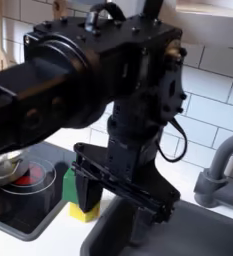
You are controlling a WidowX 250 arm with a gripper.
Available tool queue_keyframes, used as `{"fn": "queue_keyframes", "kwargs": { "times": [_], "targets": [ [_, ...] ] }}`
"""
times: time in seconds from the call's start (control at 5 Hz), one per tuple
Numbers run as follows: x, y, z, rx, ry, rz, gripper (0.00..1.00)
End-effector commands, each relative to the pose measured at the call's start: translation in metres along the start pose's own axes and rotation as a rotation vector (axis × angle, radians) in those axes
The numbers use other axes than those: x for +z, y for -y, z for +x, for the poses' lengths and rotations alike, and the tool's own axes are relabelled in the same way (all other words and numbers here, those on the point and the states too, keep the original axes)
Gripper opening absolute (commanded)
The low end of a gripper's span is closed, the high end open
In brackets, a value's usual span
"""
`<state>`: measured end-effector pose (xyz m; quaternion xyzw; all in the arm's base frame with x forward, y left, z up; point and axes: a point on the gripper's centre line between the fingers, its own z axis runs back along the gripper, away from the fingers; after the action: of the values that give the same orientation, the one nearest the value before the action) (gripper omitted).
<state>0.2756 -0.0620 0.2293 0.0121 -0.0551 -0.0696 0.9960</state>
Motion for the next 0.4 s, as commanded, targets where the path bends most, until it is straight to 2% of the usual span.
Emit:
{"fn": "queue_keyframes", "kwargs": {
  "times": [0.0, 0.2],
  "targets": [
    [-0.0031, -0.022, 0.0203, 0.048, 0.003, 0.001, 1.0],
    [-0.0057, -0.0319, 0.0287, 0.065, 0.004, -0.007, 1.0]
  ]
}}
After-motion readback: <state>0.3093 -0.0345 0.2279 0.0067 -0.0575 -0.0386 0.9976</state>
